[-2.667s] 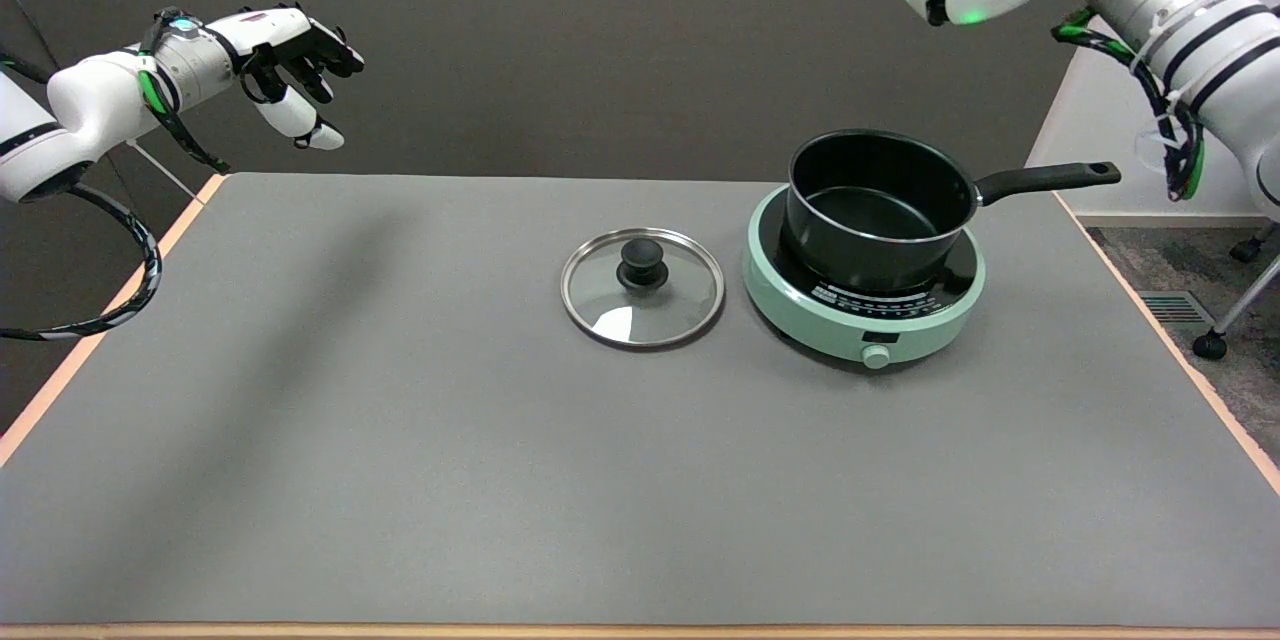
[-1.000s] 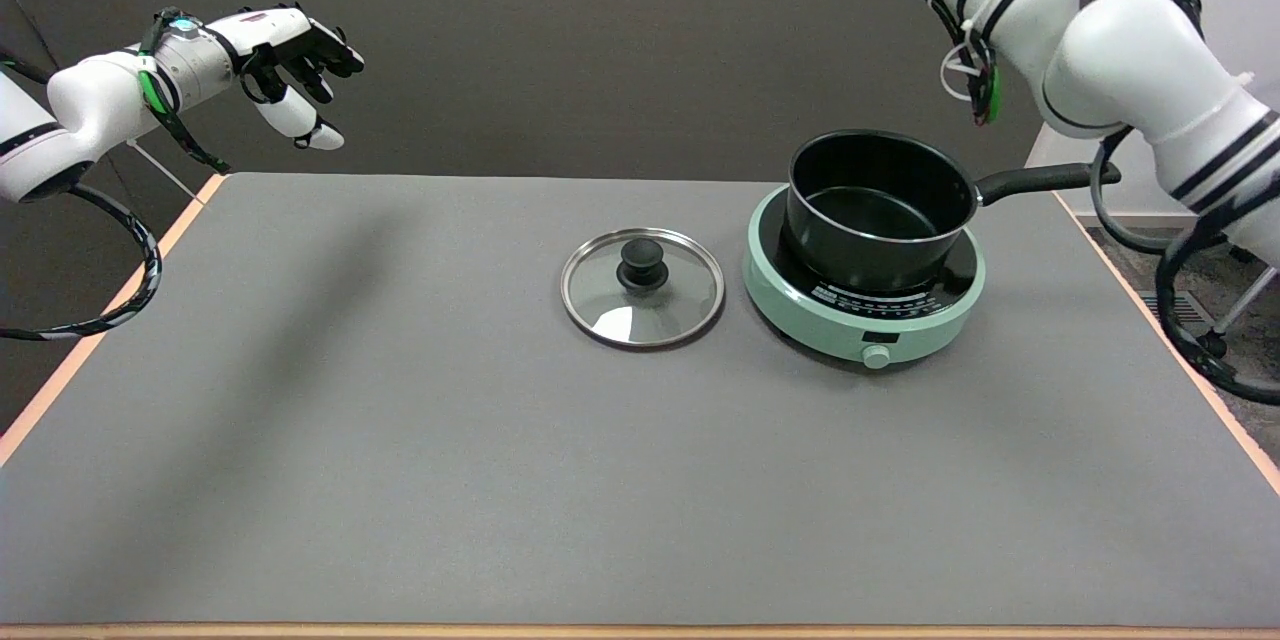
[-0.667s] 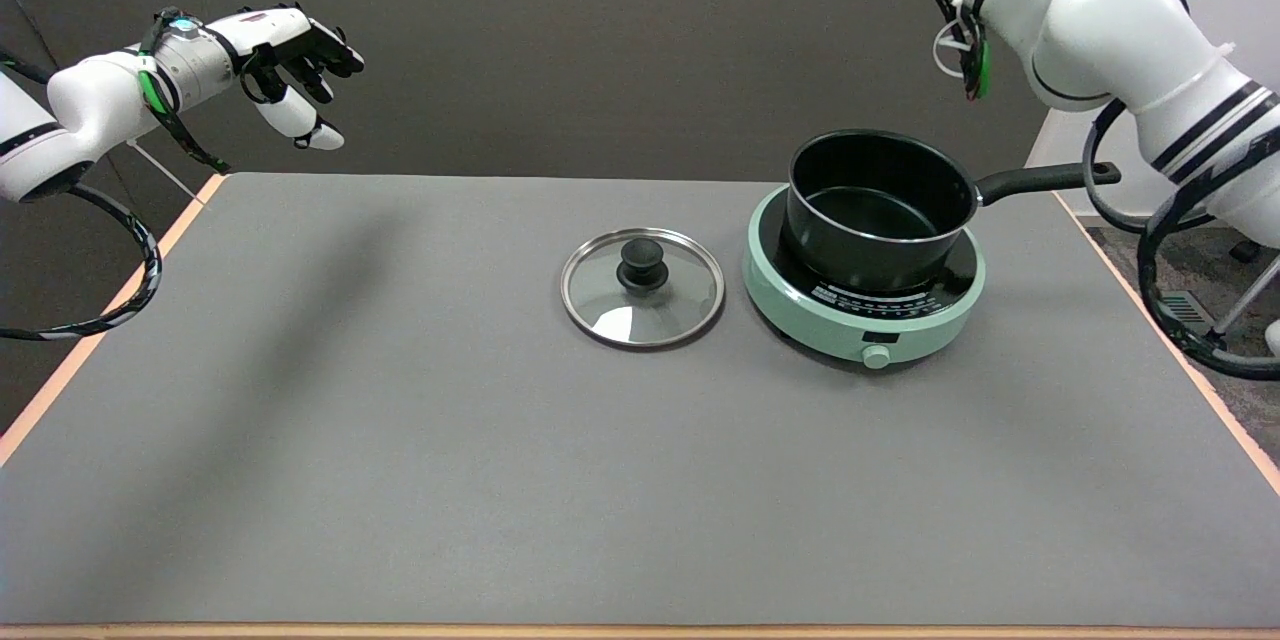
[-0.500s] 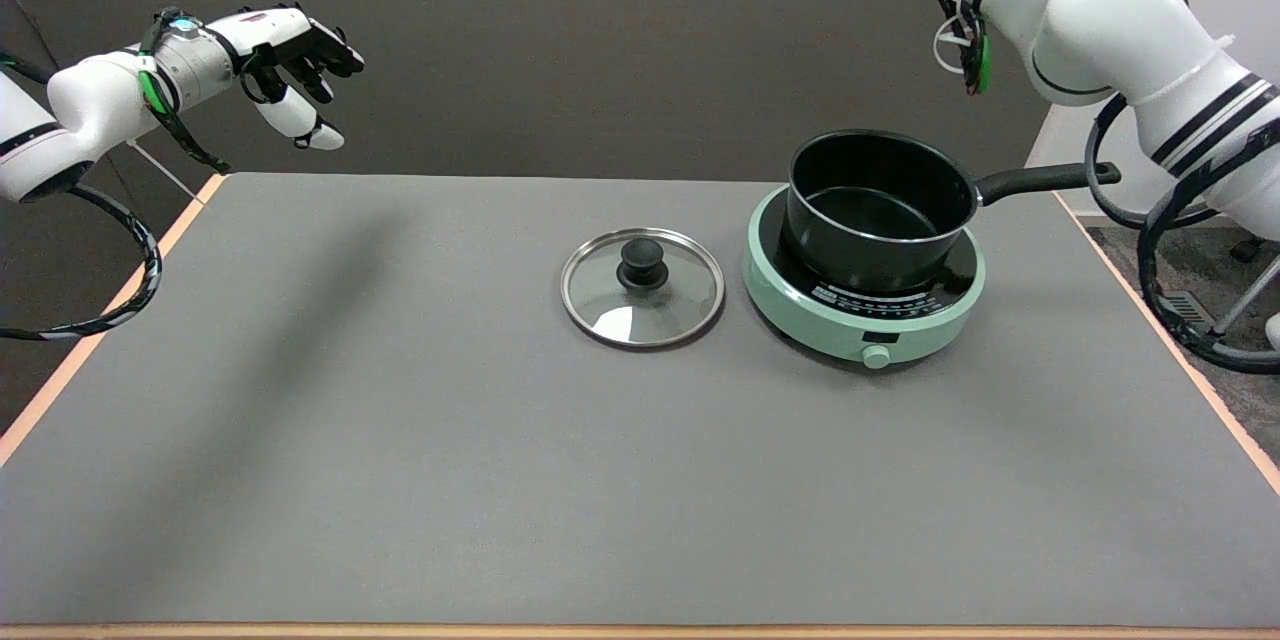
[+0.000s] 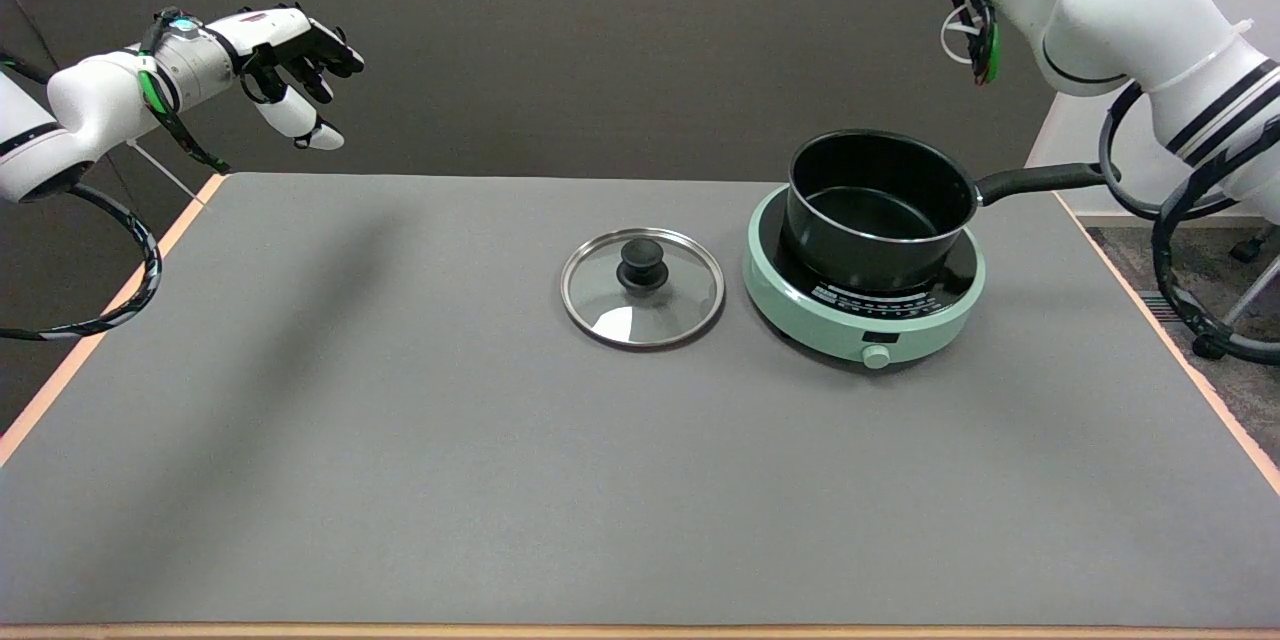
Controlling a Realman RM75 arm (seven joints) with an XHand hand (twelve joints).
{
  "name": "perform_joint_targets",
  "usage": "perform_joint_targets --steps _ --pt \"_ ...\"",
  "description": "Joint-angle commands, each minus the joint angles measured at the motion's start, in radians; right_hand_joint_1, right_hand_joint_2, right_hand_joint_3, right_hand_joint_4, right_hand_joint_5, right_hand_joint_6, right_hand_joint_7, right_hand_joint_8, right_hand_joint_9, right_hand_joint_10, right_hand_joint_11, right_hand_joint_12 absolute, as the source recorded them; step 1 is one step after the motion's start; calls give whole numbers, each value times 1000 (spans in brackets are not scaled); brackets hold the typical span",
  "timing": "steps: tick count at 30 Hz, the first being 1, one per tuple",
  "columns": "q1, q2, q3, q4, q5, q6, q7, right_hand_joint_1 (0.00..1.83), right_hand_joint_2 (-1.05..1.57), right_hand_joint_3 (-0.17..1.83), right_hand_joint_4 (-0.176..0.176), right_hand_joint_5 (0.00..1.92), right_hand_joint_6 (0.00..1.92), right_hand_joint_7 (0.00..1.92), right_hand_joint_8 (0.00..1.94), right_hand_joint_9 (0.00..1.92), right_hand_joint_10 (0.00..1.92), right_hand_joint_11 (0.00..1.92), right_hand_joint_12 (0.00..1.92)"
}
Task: Pick up the pot lid.
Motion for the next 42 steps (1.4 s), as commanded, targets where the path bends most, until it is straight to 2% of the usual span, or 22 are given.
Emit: perform_joint_targets --steps 1,11,20,37,42 --pt "-19 32 26 31 21 12 -16 816 617 837 -88 655 385 753 314 629 622 515 1404" --pt "-134 24 200 32 20 -44 -91 819 615 836 -90 655 385 748 319 630 636 519 1414" --pt "-154 61 196 64 20 -2 -91 822 615 836 -92 655 385 746 320 632 644 522 1421" --pt "-175 64 201 55 20 20 -91 823 615 840 -87 657 388 743 308 636 634 520 1414" --pt "-207 78 237 103 20 20 -91 820 613 848 -82 653 380 734 300 628 610 511 1395"
